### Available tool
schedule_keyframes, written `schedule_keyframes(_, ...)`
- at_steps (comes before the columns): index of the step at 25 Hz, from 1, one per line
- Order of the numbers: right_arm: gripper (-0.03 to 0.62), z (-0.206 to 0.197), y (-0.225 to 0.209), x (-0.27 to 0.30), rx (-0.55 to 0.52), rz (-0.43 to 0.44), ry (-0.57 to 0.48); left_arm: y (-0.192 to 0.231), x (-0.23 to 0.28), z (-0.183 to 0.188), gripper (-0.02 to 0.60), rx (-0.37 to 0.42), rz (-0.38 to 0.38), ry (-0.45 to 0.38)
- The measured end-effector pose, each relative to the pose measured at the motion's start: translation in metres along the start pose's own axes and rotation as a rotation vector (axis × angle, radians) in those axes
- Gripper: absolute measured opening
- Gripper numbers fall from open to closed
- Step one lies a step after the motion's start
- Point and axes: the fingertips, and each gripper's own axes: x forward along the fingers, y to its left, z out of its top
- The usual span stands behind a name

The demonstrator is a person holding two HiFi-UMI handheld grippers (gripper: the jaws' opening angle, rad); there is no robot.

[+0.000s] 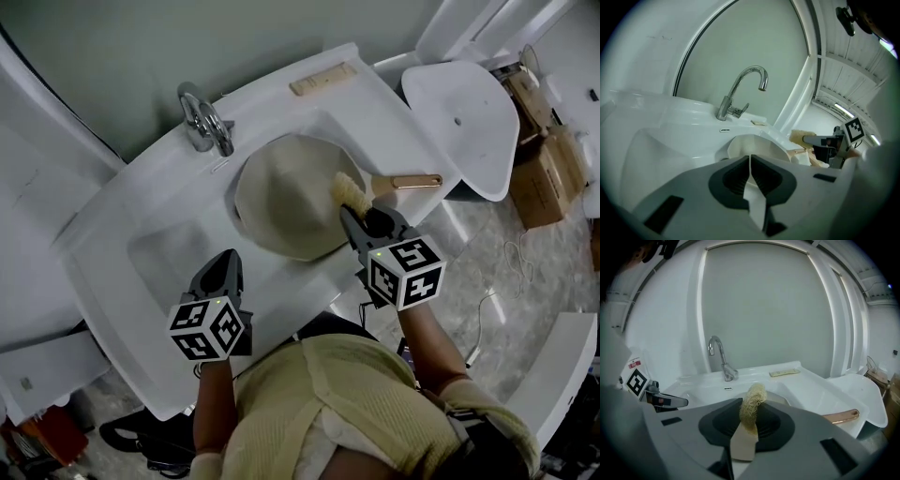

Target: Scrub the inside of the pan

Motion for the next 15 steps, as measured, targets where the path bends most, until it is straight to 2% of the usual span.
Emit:
schedule_keyframes(9,0.083,0.006,-0.03,0.041,-0.012,0.079,0.031,0.006,0.038,-0.007,0.063,-0.029,0.116,0.039)
schedule_keyframes(15,0.083,0.006,-0.033,0.069,-0.026,0.122,0.067,0.019,0.051,-0.017,0.063,-0.09,0.195,0.043)
